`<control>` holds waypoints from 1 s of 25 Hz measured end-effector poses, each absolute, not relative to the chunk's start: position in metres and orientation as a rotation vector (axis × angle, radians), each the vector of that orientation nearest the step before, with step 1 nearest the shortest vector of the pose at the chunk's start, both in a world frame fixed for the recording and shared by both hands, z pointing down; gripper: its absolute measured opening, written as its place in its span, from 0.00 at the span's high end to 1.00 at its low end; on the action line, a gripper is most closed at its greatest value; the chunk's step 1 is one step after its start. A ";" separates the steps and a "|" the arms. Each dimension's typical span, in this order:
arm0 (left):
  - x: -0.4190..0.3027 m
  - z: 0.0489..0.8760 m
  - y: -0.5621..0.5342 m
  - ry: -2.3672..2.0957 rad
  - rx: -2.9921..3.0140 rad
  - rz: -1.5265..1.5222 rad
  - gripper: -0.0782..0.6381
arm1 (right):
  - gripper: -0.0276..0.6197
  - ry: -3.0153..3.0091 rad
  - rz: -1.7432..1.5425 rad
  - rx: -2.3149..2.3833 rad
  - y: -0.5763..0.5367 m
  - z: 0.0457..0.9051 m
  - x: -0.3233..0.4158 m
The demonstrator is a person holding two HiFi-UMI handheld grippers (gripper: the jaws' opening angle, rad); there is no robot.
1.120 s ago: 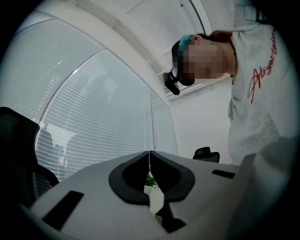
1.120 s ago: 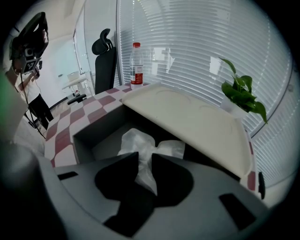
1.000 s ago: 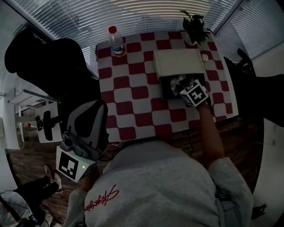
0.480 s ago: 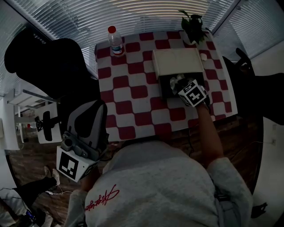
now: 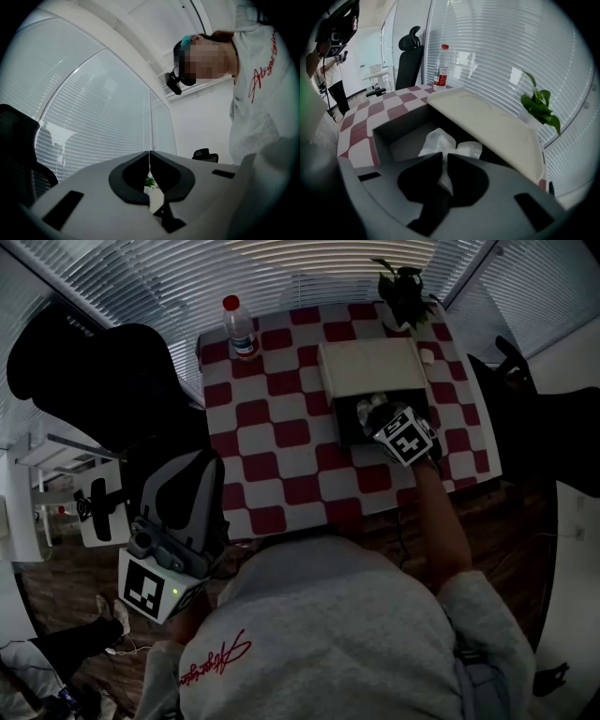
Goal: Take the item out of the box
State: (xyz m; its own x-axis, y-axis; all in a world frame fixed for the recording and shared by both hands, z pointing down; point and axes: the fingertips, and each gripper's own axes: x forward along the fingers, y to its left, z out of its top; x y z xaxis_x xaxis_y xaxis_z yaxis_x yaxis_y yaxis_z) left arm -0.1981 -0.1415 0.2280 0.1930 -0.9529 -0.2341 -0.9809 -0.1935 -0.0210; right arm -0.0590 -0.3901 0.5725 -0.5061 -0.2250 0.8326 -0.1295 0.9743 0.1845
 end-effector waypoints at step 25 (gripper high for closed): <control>-0.193 0.225 -0.144 1.837 -2.319 0.265 0.87 | 0.89 -2.184 -0.165 0.335 -0.379 0.544 -0.057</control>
